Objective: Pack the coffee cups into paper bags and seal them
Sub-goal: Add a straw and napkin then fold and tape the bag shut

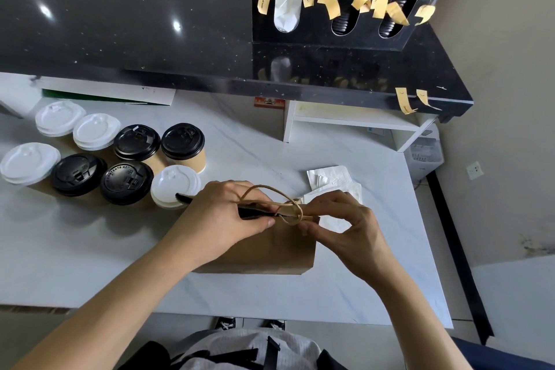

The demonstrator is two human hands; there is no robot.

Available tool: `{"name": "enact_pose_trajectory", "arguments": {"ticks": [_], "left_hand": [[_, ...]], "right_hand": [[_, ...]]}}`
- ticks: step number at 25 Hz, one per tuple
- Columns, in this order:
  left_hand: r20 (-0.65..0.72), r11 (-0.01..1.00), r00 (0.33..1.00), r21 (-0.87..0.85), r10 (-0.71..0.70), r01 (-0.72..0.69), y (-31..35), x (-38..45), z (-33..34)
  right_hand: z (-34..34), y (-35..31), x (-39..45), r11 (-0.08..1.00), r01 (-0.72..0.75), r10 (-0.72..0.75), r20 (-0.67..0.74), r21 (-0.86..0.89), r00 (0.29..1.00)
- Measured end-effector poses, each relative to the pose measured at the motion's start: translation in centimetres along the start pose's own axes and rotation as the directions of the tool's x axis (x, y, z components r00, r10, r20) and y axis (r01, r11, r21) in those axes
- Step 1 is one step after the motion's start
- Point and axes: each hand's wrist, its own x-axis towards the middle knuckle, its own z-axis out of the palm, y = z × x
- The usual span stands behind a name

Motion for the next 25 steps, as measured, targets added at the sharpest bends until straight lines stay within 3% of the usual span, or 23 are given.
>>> {"name": "enact_pose_trajectory", "arguments": {"ticks": [5,8,12,17,21,25], "left_hand": [[-0.011,0.976,0.997,0.209,0.07,-0.066,-2.3,-1.1,-3.8],[-0.007,0.968,1.0,0.251,0.026,-0.023,-4.0,-2.7,-5.5],[0.015,0.989,1.0,0.149,0.013,-0.015,-5.4,-4.7,-6.2],[-0.172,0.998,0.985,-0.061,-0.016,0.005,-6.5,-5.2,-5.1],[-0.246,0.992,0.969,-0.128,-0.025,-0.007,-6.9,-4.6,-3.9],[-0.169,0.982,0.985,-0.19,-0.043,0.01,-7.6,-4.7,-4.3]], "right_hand": [[-0.1,-0.1,-0.1,0.998,-0.049,0.049,0.007,0.026,0.999],[0.0,-0.2,-0.1,0.998,-0.056,0.056,0.002,0.039,0.998],[0.0,-0.1,-0.3,0.999,-0.044,0.045,-0.027,0.029,0.999],[0.4,-0.2,-0.6,0.999,-0.042,0.043,-0.056,0.021,0.998],[0.1,-0.2,-0.7,0.998,-0.064,0.065,-0.082,0.008,0.995],[0.1,-0.4,-1.0,0.997,-0.075,0.078,-0.074,0.035,0.994]]}}
